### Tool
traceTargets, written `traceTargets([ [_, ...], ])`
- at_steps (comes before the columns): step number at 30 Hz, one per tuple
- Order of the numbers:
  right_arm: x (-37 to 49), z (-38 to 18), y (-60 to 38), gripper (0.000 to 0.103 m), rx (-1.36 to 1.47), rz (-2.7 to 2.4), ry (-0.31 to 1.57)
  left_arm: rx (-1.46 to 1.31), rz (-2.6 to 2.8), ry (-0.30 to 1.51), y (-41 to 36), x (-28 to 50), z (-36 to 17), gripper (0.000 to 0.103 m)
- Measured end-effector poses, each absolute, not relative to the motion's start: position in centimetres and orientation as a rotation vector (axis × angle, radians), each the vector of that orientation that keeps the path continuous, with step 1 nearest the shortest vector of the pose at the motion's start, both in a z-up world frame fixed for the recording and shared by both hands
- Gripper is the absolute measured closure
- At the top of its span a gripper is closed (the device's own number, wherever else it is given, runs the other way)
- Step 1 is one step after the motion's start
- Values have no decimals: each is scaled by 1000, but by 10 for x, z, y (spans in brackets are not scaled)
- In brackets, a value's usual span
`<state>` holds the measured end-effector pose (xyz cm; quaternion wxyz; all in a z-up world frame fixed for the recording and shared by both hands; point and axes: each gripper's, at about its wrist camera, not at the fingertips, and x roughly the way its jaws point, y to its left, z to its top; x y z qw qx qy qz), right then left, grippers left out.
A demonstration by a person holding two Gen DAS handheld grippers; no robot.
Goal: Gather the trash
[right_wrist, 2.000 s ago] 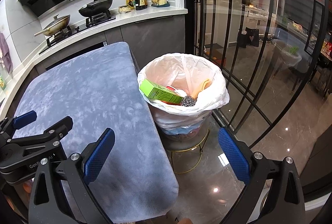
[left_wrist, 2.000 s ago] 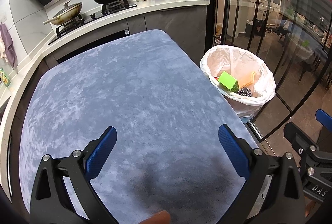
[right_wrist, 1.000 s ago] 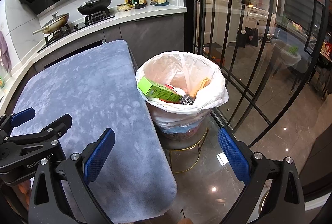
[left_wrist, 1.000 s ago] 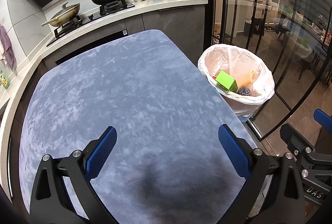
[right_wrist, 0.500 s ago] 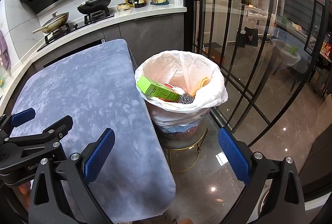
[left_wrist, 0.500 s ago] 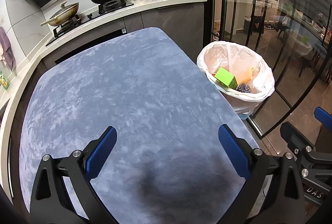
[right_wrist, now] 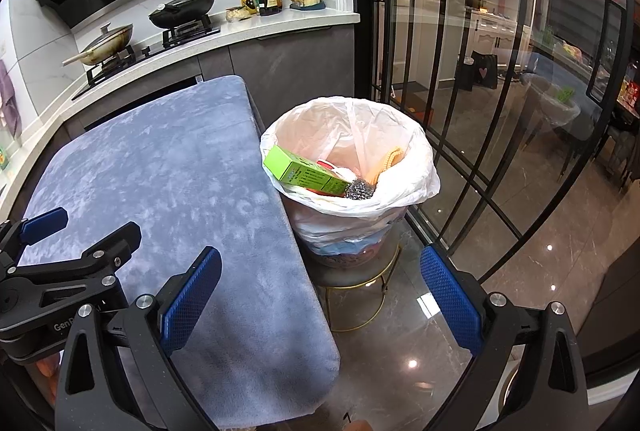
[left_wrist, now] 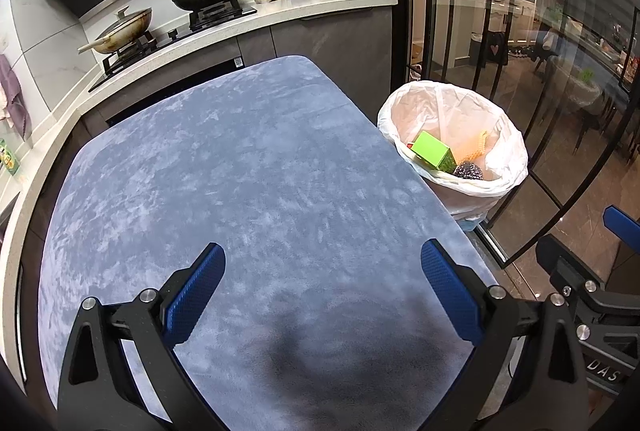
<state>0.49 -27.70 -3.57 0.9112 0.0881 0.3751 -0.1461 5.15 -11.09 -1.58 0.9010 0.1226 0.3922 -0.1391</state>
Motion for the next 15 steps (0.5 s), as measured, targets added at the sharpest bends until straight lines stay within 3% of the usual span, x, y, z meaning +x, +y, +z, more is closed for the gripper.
traceTargets([
  [15,5,-35,-277,7,182,-301,773,242,-264,822,-105,55,-15,9],
])
